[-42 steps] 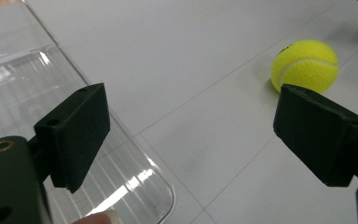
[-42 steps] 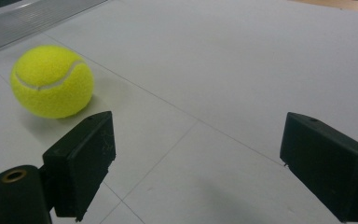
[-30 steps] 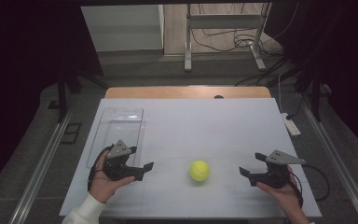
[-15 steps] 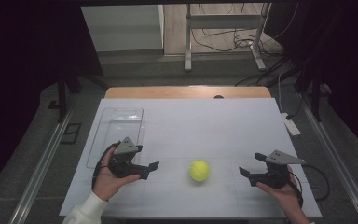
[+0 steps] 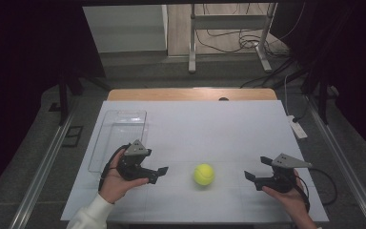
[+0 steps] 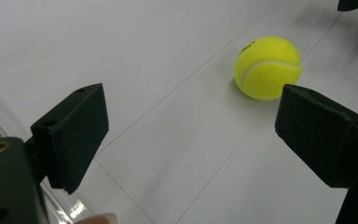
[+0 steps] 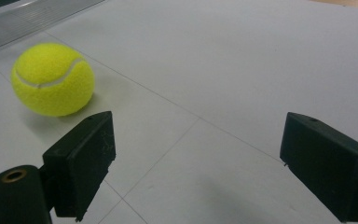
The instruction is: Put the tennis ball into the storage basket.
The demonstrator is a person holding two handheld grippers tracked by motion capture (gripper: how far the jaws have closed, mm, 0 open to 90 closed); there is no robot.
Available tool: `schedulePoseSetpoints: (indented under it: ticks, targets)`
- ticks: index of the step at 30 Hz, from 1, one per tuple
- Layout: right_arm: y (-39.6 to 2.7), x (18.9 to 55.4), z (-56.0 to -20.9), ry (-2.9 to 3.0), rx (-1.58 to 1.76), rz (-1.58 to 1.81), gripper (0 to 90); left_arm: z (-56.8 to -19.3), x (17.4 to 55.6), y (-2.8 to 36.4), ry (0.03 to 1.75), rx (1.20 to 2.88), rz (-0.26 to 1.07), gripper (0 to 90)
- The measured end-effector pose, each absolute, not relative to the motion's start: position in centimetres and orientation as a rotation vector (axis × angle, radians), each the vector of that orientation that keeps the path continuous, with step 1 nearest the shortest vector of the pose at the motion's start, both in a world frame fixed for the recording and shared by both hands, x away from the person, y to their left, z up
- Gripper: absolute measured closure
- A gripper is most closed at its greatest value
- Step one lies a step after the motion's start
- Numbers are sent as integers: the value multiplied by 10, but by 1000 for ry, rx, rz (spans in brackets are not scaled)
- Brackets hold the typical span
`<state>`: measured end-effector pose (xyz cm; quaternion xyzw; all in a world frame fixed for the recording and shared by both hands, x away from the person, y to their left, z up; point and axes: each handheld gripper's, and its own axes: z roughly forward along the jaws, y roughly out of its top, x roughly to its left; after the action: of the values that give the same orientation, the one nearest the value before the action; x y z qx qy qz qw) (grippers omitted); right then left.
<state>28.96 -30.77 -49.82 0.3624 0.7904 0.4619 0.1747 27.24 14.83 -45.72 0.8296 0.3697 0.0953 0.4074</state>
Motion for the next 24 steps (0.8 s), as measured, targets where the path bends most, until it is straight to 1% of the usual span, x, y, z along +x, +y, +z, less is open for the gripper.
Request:
schedulePoseSetpoints:
  ticks: [19, 22, 24]
  targets:
    - [-308, 290, -499, 2241, 1030, 1305, 109, -455, 278, 131, 884, 2137, 224, 107]
    - [-308, 290, -499, 2241, 1029, 1304, 109, -455, 279, 128, 871, 2125, 182, 107]
    - [-308, 290, -499, 2242, 1029, 1302, 109, -453, 278, 126, 865, 2125, 183, 106]
